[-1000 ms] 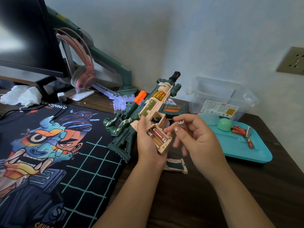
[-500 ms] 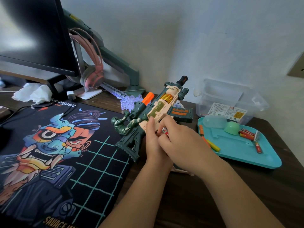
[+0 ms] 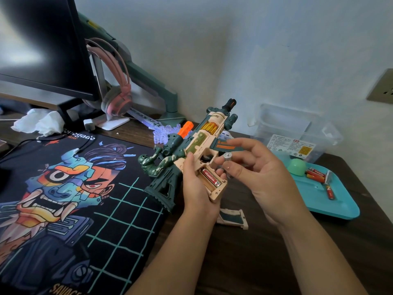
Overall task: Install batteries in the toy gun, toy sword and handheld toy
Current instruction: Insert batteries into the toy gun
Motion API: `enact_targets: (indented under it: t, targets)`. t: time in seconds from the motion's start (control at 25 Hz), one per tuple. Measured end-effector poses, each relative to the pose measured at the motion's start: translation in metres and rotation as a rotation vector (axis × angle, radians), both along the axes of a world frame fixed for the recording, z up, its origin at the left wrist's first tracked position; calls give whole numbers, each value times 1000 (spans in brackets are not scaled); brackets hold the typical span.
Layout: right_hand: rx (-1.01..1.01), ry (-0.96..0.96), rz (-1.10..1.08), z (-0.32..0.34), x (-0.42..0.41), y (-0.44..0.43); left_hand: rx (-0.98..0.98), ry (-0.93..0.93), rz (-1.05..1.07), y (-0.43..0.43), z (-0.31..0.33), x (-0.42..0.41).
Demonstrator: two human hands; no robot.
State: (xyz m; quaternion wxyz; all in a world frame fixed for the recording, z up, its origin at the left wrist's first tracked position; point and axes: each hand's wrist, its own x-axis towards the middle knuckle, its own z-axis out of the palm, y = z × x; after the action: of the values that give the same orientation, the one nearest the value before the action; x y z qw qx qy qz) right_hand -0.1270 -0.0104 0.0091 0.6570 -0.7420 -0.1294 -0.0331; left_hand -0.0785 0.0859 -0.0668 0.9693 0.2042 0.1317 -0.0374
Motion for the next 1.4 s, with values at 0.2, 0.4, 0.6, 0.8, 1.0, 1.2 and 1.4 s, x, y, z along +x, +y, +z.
enact_targets:
  t: [0.2, 0.4, 0.6, 0.8, 1.0, 1.2, 1.4]
  targets:
    - [-161, -54, -136, -8, 12, 2, 6, -22, -3, -3, 1, 0]
    - [-574, -204, -148, -12, 26, 12, 1, -47, -23, -3, 1, -1]
    - [-881, -365, -81, -21, 34, 20, -36, -91, -30, -1, 1, 0]
    - [-836, -469, -189, -42, 32, 18, -1, -87, -64, 0, 1, -2]
    - [-626, -248, -269, -55, 22, 18, 50, -28, -76, 1, 2, -3]
    - [-319, -123, -295, -56, 11, 11, 156, -50, -40, 2, 2, -3]
    - [-859, 112, -83, -43, 10, -43, 166, -58, 26, 13, 8, 3]
